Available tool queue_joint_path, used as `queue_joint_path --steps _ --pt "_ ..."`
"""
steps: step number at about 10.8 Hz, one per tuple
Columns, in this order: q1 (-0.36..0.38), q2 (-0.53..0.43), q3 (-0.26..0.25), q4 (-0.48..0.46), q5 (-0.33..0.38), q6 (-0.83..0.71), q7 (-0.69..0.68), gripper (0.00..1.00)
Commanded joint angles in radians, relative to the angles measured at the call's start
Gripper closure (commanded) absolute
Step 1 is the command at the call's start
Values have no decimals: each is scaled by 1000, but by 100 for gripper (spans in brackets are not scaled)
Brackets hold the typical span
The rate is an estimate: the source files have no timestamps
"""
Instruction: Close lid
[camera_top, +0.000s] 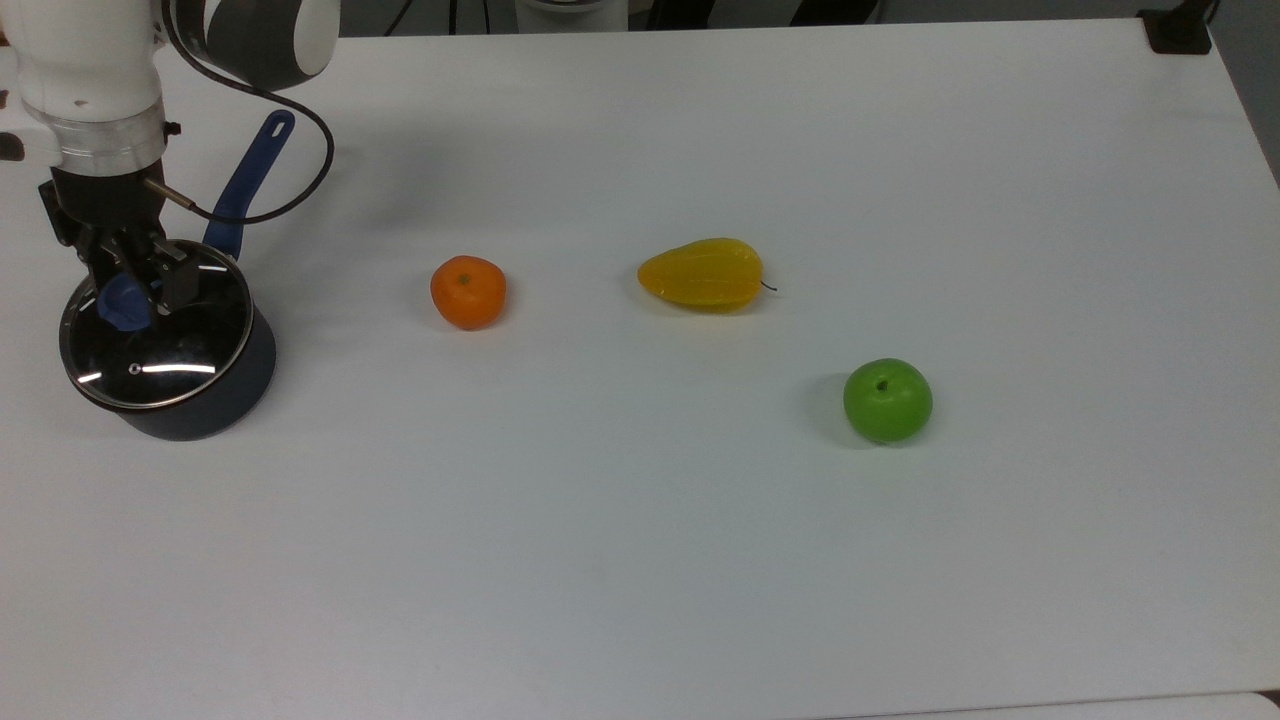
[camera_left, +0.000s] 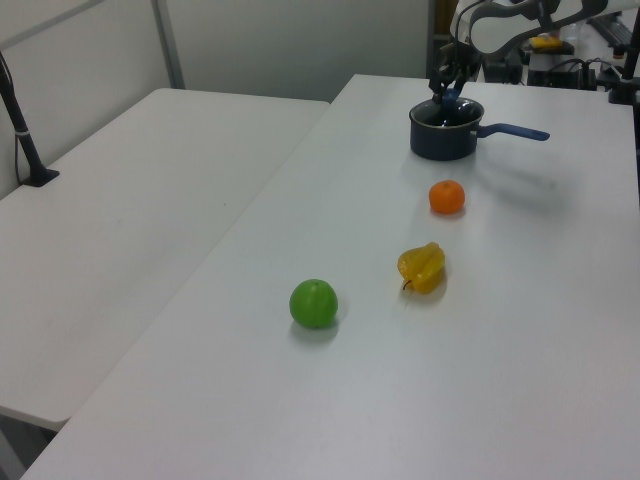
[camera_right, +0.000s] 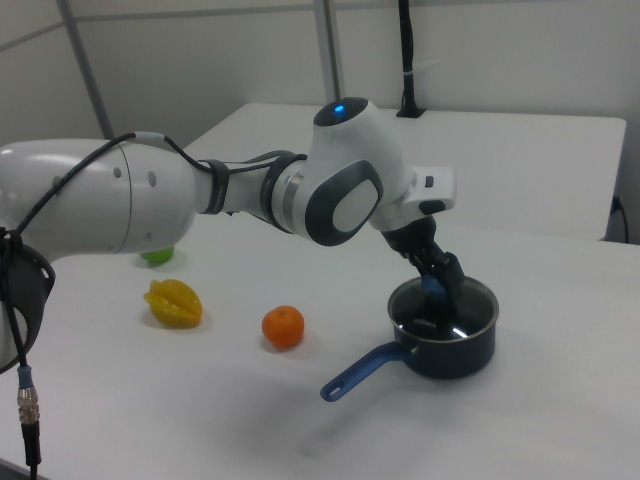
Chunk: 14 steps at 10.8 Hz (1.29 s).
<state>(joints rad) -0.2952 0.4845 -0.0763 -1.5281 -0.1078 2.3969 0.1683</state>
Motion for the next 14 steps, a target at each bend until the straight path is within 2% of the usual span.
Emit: queue_joint_path --steps 1,3,7,9,12,14 --pt "-5 -32 6 -46 7 28 -15 9" --pt "-4 -30 6 -46 7 36 -13 0" --pt "7 -44 13 -14 7 31 -12 0" --pt "63 -102 16 -18 5 15 -12 0" --pt "175 -231 18 -20 5 -221 -12 0" --pt "256 -315 18 -20 5 -445 -24 0"
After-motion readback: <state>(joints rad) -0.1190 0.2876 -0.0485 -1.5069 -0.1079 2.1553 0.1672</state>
